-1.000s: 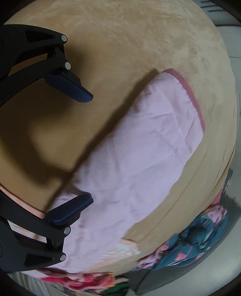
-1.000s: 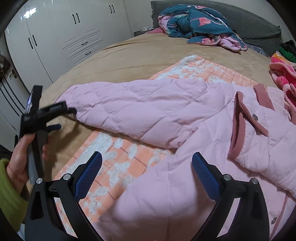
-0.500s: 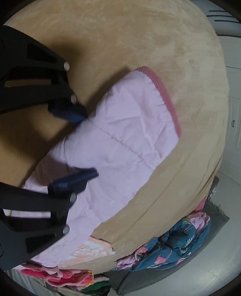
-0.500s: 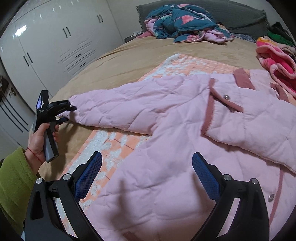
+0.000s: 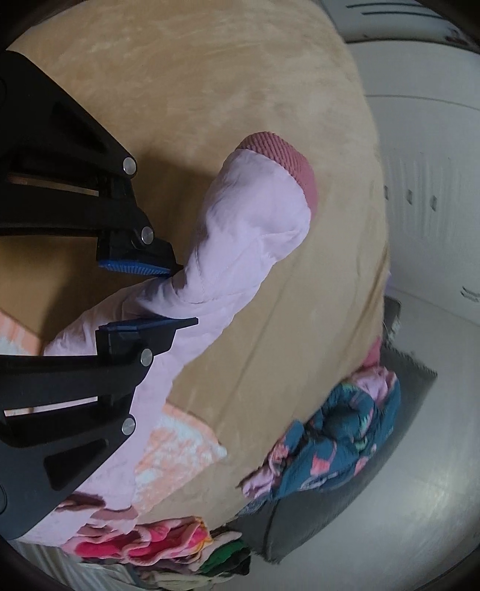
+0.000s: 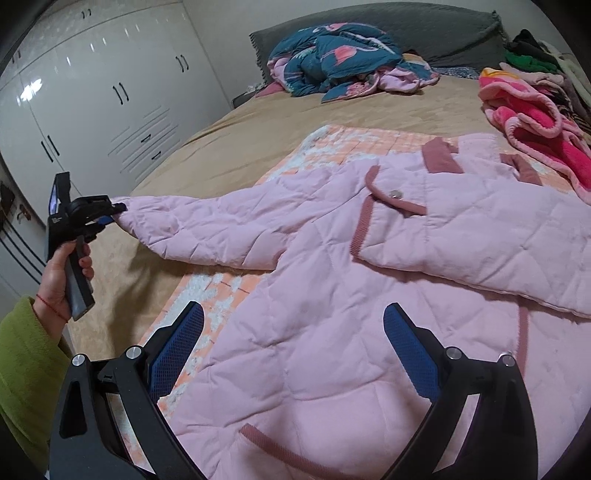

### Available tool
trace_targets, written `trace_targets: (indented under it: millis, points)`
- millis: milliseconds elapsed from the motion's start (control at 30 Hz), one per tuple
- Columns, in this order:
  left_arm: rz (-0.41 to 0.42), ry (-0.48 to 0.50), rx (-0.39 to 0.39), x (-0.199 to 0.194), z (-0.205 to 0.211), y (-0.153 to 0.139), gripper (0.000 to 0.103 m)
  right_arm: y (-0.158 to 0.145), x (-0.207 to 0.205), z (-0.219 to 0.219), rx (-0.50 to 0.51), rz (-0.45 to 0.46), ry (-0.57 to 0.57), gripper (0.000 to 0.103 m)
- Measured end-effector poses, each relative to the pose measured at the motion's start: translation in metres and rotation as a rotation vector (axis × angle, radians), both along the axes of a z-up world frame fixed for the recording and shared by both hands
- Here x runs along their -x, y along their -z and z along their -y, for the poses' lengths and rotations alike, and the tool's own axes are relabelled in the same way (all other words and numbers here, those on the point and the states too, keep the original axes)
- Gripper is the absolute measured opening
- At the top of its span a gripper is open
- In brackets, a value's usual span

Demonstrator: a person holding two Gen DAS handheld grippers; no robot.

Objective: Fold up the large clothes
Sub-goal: 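Lift the held sleeve and carry it over the folded coat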

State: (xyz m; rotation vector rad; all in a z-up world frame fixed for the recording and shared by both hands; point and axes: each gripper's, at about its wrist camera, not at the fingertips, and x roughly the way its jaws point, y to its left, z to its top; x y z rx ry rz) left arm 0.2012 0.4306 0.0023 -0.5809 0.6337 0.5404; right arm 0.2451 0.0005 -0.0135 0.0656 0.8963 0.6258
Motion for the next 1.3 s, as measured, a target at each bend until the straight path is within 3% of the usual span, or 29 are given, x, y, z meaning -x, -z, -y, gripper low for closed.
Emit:
trace_targets:
  millis: [300, 733, 1300]
  points:
    - [0.041, 0.093, -0.083, -0.004, 0.054, -0.051, 0.012, -0.029, 0.013, 0.030, -0.033, 0.062, 0.036, 0.097]
    - [0.069, 0.221, -0.170, -0.013, 0.135, -0.103, 0.012, -0.057, 0.021, 0.098, -0.111, 0.097, 0.129, 0.097]
    - [0.069, 0.347, -0.278, -0.030, 0.232, -0.132, 0.012, -0.064, 0.032, 0.175, -0.145, 0.130, 0.226, 0.097]
